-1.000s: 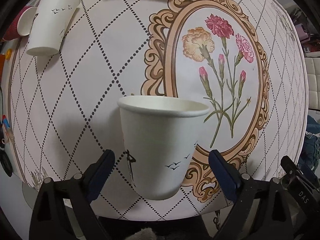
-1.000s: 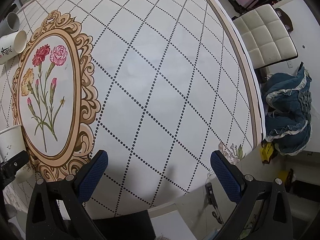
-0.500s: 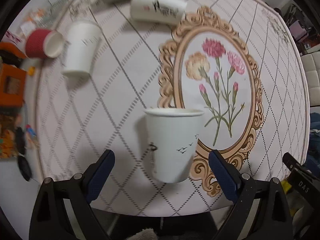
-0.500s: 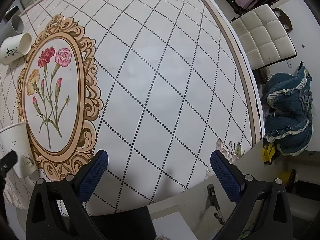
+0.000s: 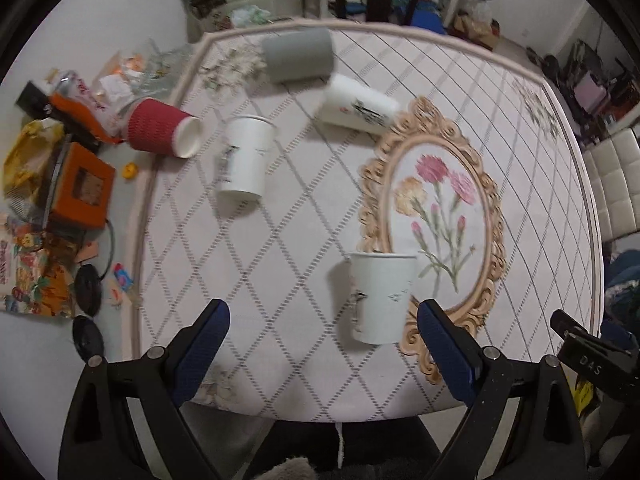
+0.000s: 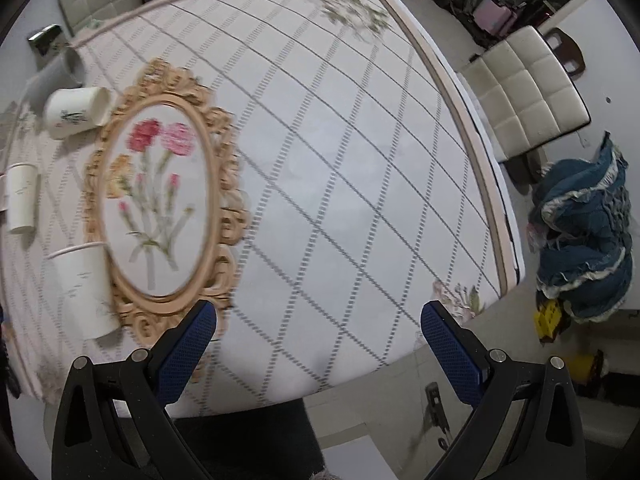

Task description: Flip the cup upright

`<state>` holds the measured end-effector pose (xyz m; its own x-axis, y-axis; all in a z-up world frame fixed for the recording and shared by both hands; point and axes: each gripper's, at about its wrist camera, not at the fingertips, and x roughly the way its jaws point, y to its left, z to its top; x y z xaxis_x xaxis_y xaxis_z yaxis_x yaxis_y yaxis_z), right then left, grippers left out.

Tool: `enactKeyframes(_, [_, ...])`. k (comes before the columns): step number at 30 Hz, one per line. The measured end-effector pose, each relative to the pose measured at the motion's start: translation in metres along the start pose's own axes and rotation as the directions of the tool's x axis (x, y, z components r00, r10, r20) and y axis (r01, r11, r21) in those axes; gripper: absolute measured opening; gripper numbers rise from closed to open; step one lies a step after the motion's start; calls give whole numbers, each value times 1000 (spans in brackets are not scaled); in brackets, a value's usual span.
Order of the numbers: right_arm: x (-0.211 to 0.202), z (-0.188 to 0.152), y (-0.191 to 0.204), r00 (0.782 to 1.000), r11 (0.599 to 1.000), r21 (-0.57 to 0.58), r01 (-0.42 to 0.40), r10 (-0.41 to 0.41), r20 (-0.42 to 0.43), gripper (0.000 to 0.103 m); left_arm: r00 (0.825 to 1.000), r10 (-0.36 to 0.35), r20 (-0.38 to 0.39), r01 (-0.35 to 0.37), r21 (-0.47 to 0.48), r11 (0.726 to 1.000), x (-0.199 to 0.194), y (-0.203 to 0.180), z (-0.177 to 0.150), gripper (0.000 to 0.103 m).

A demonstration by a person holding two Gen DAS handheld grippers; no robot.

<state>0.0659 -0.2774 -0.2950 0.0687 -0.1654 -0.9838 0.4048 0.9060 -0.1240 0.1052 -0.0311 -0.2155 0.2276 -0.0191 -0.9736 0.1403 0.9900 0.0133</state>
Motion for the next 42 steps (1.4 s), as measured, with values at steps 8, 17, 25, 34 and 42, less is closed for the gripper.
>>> enactKeyframes(8, [-25,-9,93,994,973,-202,-108,112,12,103,986,167,-3,-167,-79,983,29,76,-19,103])
enactKeyframes(17, [-3,-18,178,993,928,-351,-122,115,-40,101,968,229,-98,-243,-165,956,73,129,-53,103])
enactKeyframes(25, [30,-13,212,991,912,-391,-126,98,-90,92,956,234,-179,-267,-190,945,105,151,-74,103])
enactKeyframes(34, [57,3,217,974,920,-336,-199,148,-172,64,957,188,-221,-229,-174,958,121,147,-72,103])
enactKeyframes(42, [47,17,190,956,926,-245,-287,259,-139,63,961,133,-241,-172,-151,973,123,133,-54,103])
